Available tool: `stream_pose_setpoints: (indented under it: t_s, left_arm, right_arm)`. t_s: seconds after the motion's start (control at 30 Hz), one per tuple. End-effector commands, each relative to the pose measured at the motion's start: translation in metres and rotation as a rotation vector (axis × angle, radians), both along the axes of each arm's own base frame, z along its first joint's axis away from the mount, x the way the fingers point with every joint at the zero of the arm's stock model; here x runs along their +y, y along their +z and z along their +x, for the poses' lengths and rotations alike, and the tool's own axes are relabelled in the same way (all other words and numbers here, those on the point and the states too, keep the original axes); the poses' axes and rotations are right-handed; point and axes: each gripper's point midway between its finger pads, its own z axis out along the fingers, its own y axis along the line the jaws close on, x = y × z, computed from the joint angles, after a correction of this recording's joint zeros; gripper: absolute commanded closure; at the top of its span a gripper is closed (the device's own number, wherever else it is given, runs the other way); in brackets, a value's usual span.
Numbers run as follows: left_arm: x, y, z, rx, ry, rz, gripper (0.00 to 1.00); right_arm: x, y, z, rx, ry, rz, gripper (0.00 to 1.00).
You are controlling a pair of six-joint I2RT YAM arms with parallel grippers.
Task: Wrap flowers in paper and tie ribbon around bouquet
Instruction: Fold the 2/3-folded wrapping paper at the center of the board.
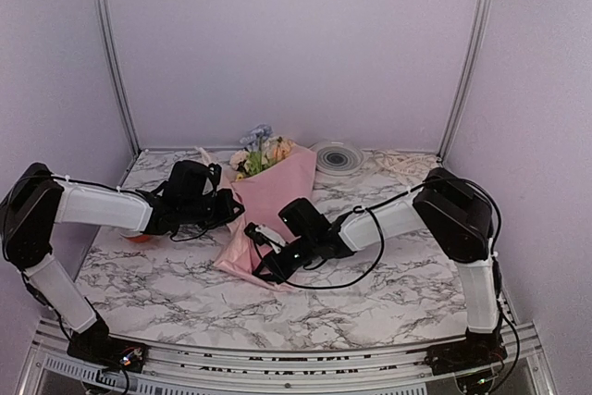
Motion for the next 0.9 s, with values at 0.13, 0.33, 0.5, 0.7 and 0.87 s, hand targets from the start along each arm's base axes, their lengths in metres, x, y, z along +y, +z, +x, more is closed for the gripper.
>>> stream_pose_setpoints:
  t_s: [0.13,0.33,0.5,0.7,0.87]
  left_arm:
    - [-0.046,0.002,0.028,-0.011,-0.124,-0.007,1.0]
    - [-0.066,-0.037,0.036,0.064,-0.173,0.015,1.0]
    - [-0.076,-0.073,0.037,0.132,-0.214,0.098,1.0]
    - [-0.069,-0.091,0.034,0.153,-0.208,0.177,1.0]
    - [-0.066,-0.092,0.035,0.146,-0.206,0.205,1.0]
  right_arm:
    - [-0.014,-0.004,-0.019,0.078,0.005,-0.005,1.0]
    - [-0.015,0.02,-0.014,0.021,-0.029,0.05,1.0]
    - [-0.018,0.036,-0.012,-0.003,-0.059,0.071,1.0]
    - [-0.042,0.056,-0.016,0.044,-0.101,0.065,1.0]
    - [-0.083,0.06,0.024,0.067,-0.223,0.04,0.99]
